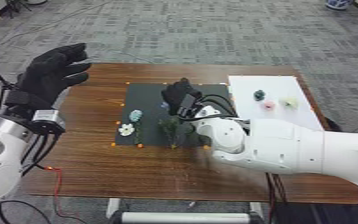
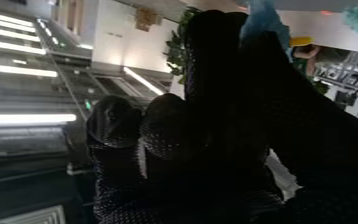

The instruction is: Arrange flowers

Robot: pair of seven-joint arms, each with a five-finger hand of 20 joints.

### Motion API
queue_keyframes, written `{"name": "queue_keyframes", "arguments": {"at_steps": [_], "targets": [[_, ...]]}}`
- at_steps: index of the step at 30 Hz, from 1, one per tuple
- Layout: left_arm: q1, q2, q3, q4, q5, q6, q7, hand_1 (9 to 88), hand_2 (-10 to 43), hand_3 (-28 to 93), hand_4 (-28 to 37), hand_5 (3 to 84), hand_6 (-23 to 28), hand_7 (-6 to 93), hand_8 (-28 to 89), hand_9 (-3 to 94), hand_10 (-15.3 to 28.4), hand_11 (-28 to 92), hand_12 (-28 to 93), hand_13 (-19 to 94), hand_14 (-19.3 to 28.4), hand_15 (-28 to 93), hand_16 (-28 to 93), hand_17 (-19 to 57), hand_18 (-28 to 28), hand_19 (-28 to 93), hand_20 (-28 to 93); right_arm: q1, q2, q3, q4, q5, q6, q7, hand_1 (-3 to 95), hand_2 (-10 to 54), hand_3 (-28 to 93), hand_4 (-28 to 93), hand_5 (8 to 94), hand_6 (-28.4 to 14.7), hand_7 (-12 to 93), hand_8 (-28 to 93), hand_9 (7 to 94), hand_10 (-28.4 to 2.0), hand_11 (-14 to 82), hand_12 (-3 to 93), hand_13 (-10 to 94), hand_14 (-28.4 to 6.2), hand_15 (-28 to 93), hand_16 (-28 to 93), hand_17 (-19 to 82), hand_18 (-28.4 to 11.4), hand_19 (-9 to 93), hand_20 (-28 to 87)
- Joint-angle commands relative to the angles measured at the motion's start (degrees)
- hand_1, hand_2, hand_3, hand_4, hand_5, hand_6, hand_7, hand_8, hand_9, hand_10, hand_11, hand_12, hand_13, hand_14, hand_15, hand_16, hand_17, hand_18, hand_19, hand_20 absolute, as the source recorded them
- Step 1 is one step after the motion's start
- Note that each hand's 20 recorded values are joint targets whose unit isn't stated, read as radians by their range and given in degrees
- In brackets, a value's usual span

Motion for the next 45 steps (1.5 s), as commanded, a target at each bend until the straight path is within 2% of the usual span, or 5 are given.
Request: {"name": "queue_keyframes", "arguments": {"at_steps": [1,9,19,29,45], "targets": [[0.2,-0.18,-0.24,-0.26,0.01,0.02,-0.15,24.8,-2.0,70,-26.4,28.6,3.1,21.4,-10,20.5,10.7,27,20,12,13.8,49,-5,-9.7,19.8,41,11,1.1,-2.1,-1.2,2.4,-1.5,0.2,3.1,47.1,-9.5,84,-25,79.6,3.3,36,-3,88.0,-4.2,19.5,51.3,71,-6.3,82,35,39,-21.0,93,55],[0.3,-0.26,-0.38,-0.35,0.04,-0.37,-0.04,24.9,-1.9,70,-26.5,28.6,3.2,21.2,-10,20.5,10.7,26,20,12,13.8,49,-5,-9.7,19.8,41,11,0.2,-1.9,-0.9,2.7,-1.7,-2.0,2.3,47.3,-9.5,84,-26,79.5,3.6,35,-3,87.7,-4.3,19.6,51.1,70,-6.4,82,35,38,-21.0,93,56],[-0.7,-0.13,0.39,0.19,-0.02,-0.68,-0.32,24.8,-2.0,70,-26.5,28.5,3.1,21.3,-10,20.4,10.5,27,20,12,13.8,49,-5,-9.7,19.8,41,11,-1.5,-1.1,1.1,1.5,-2.0,-3.8,1.5,47.0,-9.5,84,-26,79.5,4.0,34,-3,87.2,-4.3,18.8,50.6,69,-6.8,82,36,38,-21.1,93,56],[-1.2,0.09,0.35,0.39,0.01,-0.67,-0.5,24.8,-1.9,70,-26.5,28.5,3.1,21.3,-10,20.4,10.6,27,20,12,13.8,49,-5,-9.7,19.8,41,11,-2.5,-1.1,2.6,1.3,-2.4,-6.9,1.3,43.5,-9.5,84,-28,74.6,3.8,34,-3,83.9,-4.1,17.4,49.8,67,-7.1,83,36,36,-21.2,92,57],[-0.9,0.11,-0.03,0.22,0.02,-0.62,-0.48,24.8,-1.9,70,-26.5,28.6,3.1,21.3,-10,20.5,10.7,27,20,12,13.8,49,-5,-9.7,19.8,41,11,-0.6,0.4,1.0,-1.6,-3.3,-4.3,0.1,42.2,-9.5,83,-28,70.2,3.3,35,-4,80.2,-4.6,16.9,48.8,65,-7.5,83,36,35,-21.0,90,58]]}}
